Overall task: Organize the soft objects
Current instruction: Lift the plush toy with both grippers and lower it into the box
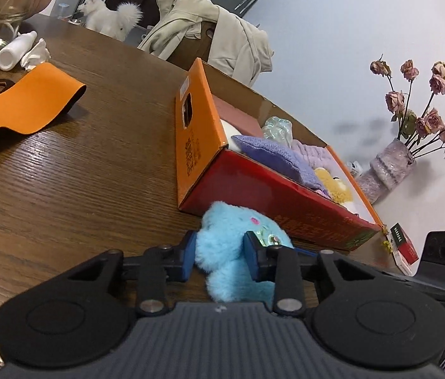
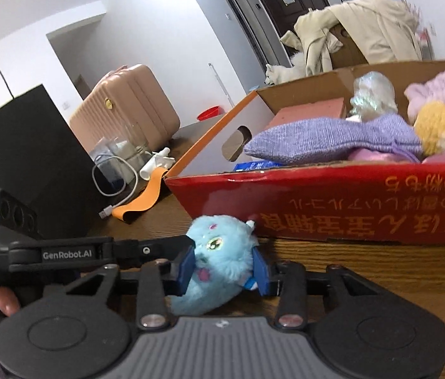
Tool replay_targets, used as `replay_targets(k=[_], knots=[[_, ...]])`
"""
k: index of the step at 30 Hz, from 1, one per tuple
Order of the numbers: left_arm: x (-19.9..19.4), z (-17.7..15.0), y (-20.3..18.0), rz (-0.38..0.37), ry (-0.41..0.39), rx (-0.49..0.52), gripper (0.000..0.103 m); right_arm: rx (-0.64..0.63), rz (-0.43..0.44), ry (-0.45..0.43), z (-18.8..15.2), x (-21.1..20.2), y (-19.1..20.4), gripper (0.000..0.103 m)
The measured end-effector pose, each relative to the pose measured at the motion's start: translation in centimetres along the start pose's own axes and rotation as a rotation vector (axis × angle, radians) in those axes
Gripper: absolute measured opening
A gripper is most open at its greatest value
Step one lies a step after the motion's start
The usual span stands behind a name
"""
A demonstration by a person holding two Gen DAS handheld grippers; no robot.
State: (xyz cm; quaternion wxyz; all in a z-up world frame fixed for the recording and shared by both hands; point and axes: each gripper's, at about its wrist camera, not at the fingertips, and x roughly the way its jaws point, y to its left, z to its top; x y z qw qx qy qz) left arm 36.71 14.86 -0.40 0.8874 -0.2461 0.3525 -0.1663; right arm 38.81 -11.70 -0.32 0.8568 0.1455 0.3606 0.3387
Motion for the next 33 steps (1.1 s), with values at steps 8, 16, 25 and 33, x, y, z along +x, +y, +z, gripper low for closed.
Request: replay_targets(k=[8, 16, 25, 33], knots=[[-4.2, -2.2, -6.2, -0.012, -0.084, 0.078, 0.030, -0.106, -0.020, -0.039, -0.6, -6.3, 2.6, 0.034], [-4.9, -4.6, -15.0, -0.078, -0.122, 0.178, 0.030, -0.098, -0.053, -0.177, -2.2, -15.7, 1.4, 0.034], [-2.3, -2.2, -20.4, -0.087, -0.141, 0.265, 0.030, -0.101, -0.066, -0.264, 0.7, -20.0, -2.1, 0.034], [3.4, 7.5, -20.3, -0.010, -0.154, 0.303, 0.030, -0.133, -0.045, -0.254, 11.0, -14.7, -5.6, 0.033]])
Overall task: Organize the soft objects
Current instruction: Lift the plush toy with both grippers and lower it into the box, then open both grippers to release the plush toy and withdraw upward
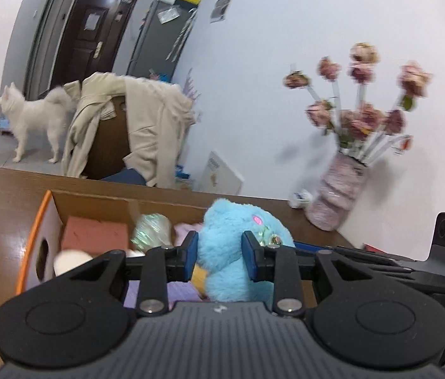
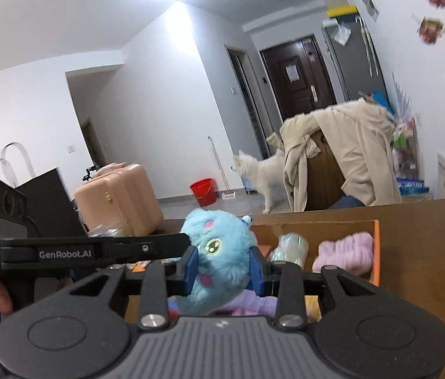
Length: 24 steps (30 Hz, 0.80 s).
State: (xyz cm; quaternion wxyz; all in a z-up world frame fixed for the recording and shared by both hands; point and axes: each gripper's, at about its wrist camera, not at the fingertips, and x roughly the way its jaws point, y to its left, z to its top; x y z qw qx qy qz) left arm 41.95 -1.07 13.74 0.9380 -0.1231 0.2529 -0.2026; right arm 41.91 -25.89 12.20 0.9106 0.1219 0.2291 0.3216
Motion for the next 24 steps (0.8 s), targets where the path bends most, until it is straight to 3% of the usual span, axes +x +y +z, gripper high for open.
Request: replay_targets(k=[5, 7, 12, 20, 24], knots=[[5.8, 1.4, 4.8, 0.072, 0.082, -0.067, 0.030, 0.075, 0.009, 0.088, 1.5, 7.6, -3.6, 0.031], [7.5, 0.5, 6.4, 0.121, 0.132, -0.073, 0.029, 0.096, 0.016, 0.140, 1.0, 10.5, -4.7, 0.014], [10.0, -3.2, 8.3, 0.168, 0.235, -0.051, 0.028, 0.048, -0.059, 0.294, -2.2, 15.5, -5.8, 0.009], [10.2, -4.1, 8.3, 0.172, 0.238, -0.048, 0.029, -0.020, -0.091, 0.302, -3.3, 15.9, -4.7, 0.013], [8.6, -3.4, 7.3, 0.184, 0.219, -0.025, 0.031, -0.024, -0.102, 0.269, -2.0, 13.6, -4.4, 0.014]])
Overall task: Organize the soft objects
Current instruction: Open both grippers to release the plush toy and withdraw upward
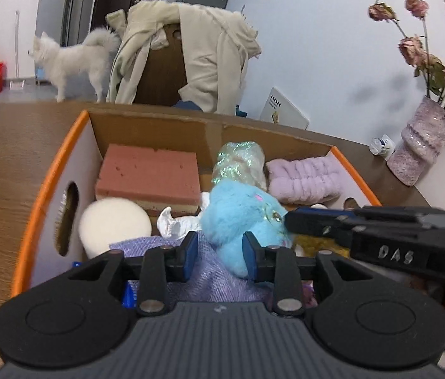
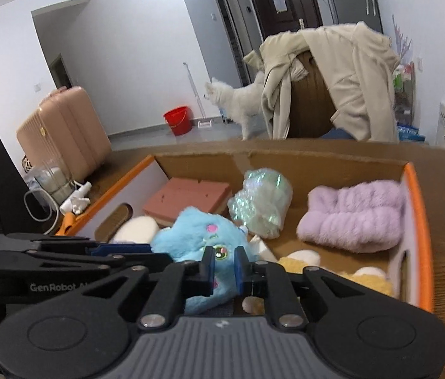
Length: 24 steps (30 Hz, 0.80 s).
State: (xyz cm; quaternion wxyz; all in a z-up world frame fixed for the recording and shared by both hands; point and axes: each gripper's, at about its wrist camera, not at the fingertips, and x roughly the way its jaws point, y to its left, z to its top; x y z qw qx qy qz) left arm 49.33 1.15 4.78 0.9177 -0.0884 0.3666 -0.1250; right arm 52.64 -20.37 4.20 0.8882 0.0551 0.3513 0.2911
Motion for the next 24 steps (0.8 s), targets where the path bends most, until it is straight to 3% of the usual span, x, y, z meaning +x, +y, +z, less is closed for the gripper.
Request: replay_targets(k=[5, 9, 13, 15, 17, 18, 20, 22, 24], knots=[[-5.1, 0.8, -0.7, 0.012, -0.087, 0.028, 0.034, -0.034, -0.052, -0.072, 1.1, -5.4, 0.7, 0.017], [-9.4, 1.0, -1.2, 0.028, -0.154, 0.051, 0.038, -0.080, -0.131, -0.122, 1.0, -10.3, 1.0, 0.036], [-12.6, 0.4, -1.2, 0.032, -0.197, 0.082, 0.047, -0.067, -0.241, -0.141, -0.5, -14.8, 0.7, 0.040], [-13.8, 0.0, -1.0, 0.047, -0.216, 0.088, 0.059, -0.059, -0.287, -0.142, -1.4, -16.3, 0.8, 0.045], [-14.5, -0.5, -0.7, 0.094, -0.251, 0.087, 0.086, -0.055, -0.332, -0.145, -2.3, -17.4, 1.2, 0.051], [-14.7, -0.8, -0.6, 0.125, -0.269, 0.091, 0.090, -0.052, -0.352, -0.150, -2.7, -17.7, 1.5, 0.054], [-15.2, -1.6, -0.6, 0.194, -0.317, 0.115, 0.100, -0.041, -0.390, -0.174, -3.5, -18.3, 2.3, 0.067], [-15.9, -2.6, -0.5, 0.221, -0.373, 0.152, 0.103, -0.036, -0.426, -0.228, -4.5, -18.7, 3.5, 0.092], [-16.5, -3.6, -0.5, 0.234, -0.421, 0.186, 0.103, -0.079, -0.456, -0.333, -6.0, -19.1, 5.2, 0.100]])
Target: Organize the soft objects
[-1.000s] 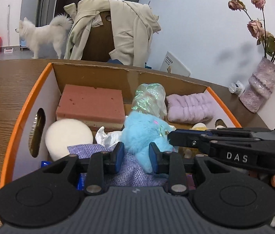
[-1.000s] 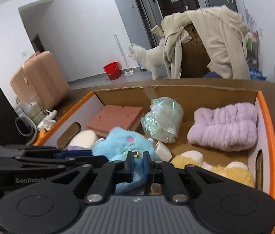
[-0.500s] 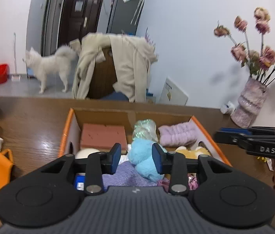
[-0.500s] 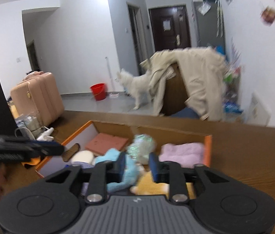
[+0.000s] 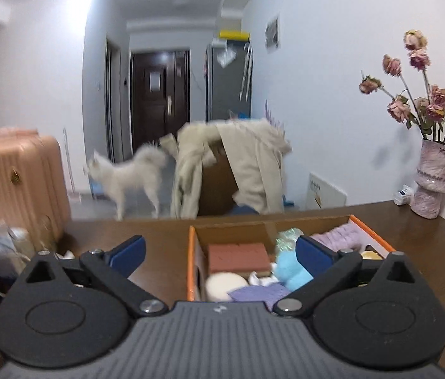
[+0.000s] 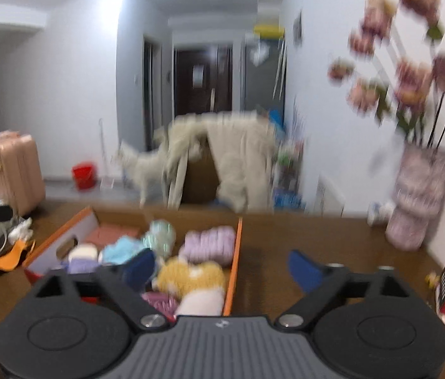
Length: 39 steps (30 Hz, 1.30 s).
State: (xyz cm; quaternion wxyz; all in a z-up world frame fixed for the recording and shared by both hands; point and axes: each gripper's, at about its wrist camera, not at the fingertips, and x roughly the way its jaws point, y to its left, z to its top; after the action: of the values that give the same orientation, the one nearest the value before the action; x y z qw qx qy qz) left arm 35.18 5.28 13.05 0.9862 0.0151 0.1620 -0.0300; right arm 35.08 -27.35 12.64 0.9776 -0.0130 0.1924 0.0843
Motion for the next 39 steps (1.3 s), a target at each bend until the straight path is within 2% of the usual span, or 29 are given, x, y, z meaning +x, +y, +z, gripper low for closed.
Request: replay_targets(k=[2, 5, 10, 15, 21, 24, 28, 31, 36, 39], knots=[[-1.0, -0.8, 0.2, -0.003, -0.034, 0.015, 0.103, -0.017, -0.017, -0.090, -0.9, -1.2, 1.2, 0.102], [-2.0, -2.0, 0.4, 0.005, -0.049, 0.013, 0.103, -0.003, -0.036, -0.139, -1.9, -2.4, 2.8, 0.102], [-4.4, -3.7, 1.0, 0.002, -0.068, -0.025, 0.103, 0.034, -0.065, -0.171, -3.5, -4.9, 4.3, 0.102], [-8.7, -5.4, 1.4, -0.004, -0.116, -0.050, 0.103, 0.057, -0.063, -0.191, -5.8, -8.4, 5.4, 0.102], [-13.6, -7.2, 0.4, -0.022, -0.179, -0.019, 0.103, 0.024, -0.036, -0.199, -7.8, -12.0, 6.9, 0.103], [-15.0, -8.4, -0.3, -0.029, -0.167, 0.005, 0.103, 0.015, -0.029, -0.203, -9.1, -13.6, 7.6, 0.103], [-17.2, -11.4, -0.8, -0.012, -0.122, -0.010, 0.103, 0.072, 0.002, -0.168, -12.0, -16.4, 8.2, 0.103], [-20.3, -13.9, -1.1, -0.019, -0.130, -0.023, 0.103, 0.126, 0.000, -0.188, -14.8, -19.0, 8.7, 0.103], [-25.2, -19.3, -1.2, 0.013, -0.159, -0.091, 0.103, 0.076, -0.082, -0.230, -20.4, -22.9, 11.7, 0.103], [-26.8, -22.0, -1.2, 0.016, -0.177, -0.056, 0.103, 0.058, -0.065, -0.224, -23.9, -24.3, 13.7, 0.103]])
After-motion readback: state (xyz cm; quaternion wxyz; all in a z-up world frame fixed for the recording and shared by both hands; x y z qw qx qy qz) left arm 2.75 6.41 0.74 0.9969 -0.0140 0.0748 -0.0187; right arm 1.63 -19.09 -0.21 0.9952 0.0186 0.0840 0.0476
